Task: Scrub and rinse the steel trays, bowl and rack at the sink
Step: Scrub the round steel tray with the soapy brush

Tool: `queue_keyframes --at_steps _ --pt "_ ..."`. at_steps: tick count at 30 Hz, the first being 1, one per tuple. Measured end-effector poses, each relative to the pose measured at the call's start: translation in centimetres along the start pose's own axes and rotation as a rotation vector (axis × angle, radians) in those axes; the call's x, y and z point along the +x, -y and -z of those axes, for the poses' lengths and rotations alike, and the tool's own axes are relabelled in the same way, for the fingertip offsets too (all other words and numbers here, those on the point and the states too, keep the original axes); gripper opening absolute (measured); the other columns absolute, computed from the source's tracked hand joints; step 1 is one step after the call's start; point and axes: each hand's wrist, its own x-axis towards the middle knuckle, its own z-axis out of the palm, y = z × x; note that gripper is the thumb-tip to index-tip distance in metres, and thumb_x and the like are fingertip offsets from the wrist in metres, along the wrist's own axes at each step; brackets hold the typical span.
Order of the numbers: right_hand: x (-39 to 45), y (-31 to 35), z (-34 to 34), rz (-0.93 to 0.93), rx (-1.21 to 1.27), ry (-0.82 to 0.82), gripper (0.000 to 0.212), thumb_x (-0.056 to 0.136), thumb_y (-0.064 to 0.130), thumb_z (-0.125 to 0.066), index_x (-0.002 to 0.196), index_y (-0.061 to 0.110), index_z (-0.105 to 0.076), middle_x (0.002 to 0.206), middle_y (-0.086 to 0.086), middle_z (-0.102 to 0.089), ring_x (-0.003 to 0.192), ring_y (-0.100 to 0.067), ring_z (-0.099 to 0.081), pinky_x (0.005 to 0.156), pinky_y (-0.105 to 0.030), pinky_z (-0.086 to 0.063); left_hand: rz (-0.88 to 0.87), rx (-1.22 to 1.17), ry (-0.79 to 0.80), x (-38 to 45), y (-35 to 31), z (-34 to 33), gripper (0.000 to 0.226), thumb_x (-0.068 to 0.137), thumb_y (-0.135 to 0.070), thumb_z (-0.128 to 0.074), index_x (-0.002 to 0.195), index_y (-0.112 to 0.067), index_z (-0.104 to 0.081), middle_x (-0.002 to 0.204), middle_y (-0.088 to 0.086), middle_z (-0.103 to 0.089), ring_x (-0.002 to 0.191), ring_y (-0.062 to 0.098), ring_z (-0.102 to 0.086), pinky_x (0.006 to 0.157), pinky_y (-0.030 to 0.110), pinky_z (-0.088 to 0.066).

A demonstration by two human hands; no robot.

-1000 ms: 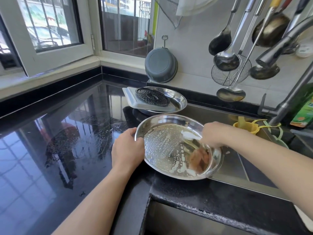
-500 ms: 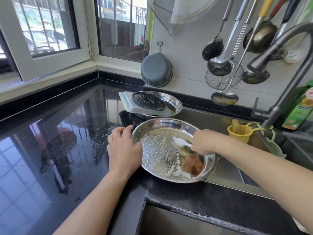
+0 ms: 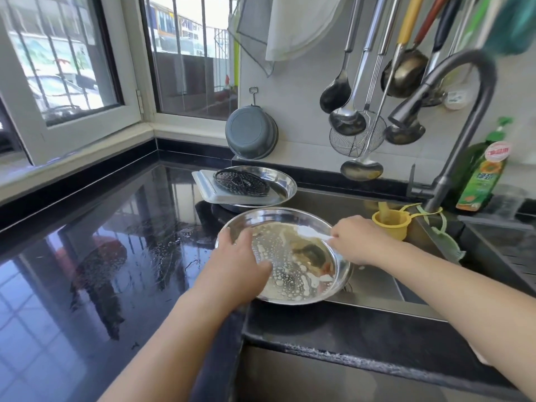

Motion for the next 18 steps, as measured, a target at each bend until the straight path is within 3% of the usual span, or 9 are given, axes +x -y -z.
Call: queue_keyframes --at_steps 2,4,6,7,9,12,15,18 --pt "-0.4 -0.4 0.0 0.009 0.022 0.009 0.028 0.099 0.029 -0.051 0.073 0.022 -0.060 0.090 -0.004 -0.066 0.072 -0.023 -0.063 0.054 -0.031 -0.043 0.017 0.025 -0.089 0.1 -0.3 1.3 0.061 0.099 -0.036 -0.050 0.157 -0.024 -0.034 0.158 0.010 -0.031 0.135 0.032 -0.049 0.105 0.040 -0.042" --pt "-0.9 -0.5 0.0 0.012 0.068 0.041 0.021 0.099 0.025 -0.049 0.103 0.027 -0.070 0.118 -0.003 -0.068 0.094 -0.026 -0.065 0.066 -0.034 -0.051 0.024 0.099 -0.194 0.7 0.6 2.0 0.048 0.099 -0.031 -0.047 0.145 -0.021 -0.048 0.144 0.010 -0.045 0.127 0.035 -0.051 0.101 0.043 -0.044" --pt "-1.6 -0.4 0.0 0.002 0.122 0.065 0.039 0.100 0.021 -0.048 0.134 0.035 -0.061 0.138 -0.002 -0.060 0.112 -0.030 -0.062 0.082 -0.036 -0.053 0.036 0.169 -0.160 1.7 2.0 2.0 0.033 0.097 -0.024 -0.045 0.125 -0.013 -0.059 0.133 0.012 -0.052 0.122 0.036 -0.052 0.098 0.043 -0.045" --pt "-1.9 -0.2 0.0 -0.016 0.117 0.066 0.040 0.099 0.019 -0.047 0.133 0.036 -0.061 0.137 -0.003 -0.060 0.110 -0.031 -0.062 0.082 -0.037 -0.054 0.050 0.202 -0.086 2.1 2.5 1.9 0.025 0.097 -0.022 -0.044 0.108 -0.009 -0.062 0.126 0.015 -0.055 0.114 0.035 -0.054 0.092 0.040 -0.046" --pt "-2.0 0.2 -0.5 -0.044 0.077 0.048 0.031 0.096 0.014 -0.046 0.114 0.031 -0.065 0.119 -0.006 -0.065 0.094 -0.031 -0.063 0.069 -0.035 -0.051 0.094 0.249 0.053 2.2 2.7 1.6 0.026 0.099 -0.022 -0.043 0.079 -0.009 -0.051 0.105 0.015 -0.055 0.091 0.030 -0.055 0.076 0.035 -0.042" --pt "-2.3 0.5 -0.7 -0.116 0.022 -0.012 0.022 0.093 0.013 -0.049 0.104 0.026 -0.062 0.106 -0.003 -0.060 0.089 -0.029 -0.059 0.068 -0.034 -0.046 0.097 0.277 0.050 1.9 2.7 1.5 0.033 0.102 -0.030 -0.044 0.075 -0.013 -0.047 0.092 0.012 -0.055 0.083 0.030 -0.055 0.072 0.033 -0.041" --pt "-2.3 0.2 -0.4 -0.163 -0.020 -0.008 0.019 0.093 0.013 -0.051 0.105 0.021 -0.062 0.099 -0.003 -0.057 0.087 -0.028 -0.058 0.065 -0.034 -0.045 0.091 0.321 0.018 1.9 3.1 1.6 0.033 0.102 -0.031 -0.043 0.074 -0.015 -0.046 0.091 0.010 -0.055 0.085 0.031 -0.057 0.073 0.034 -0.042" --pt "-2.3 -0.1 -0.3 -0.168 0.020 0.033 0.013 0.091 0.012 -0.051 0.089 0.021 -0.059 0.093 -0.004 -0.063 0.079 -0.028 -0.059 0.055 -0.030 -0.040 0.088 0.310 0.054 2.1 3.4 1.9 0.033 0.103 -0.032 -0.042 0.075 -0.014 -0.044 0.093 0.012 -0.059 0.082 0.031 -0.056 0.071 0.035 -0.042"
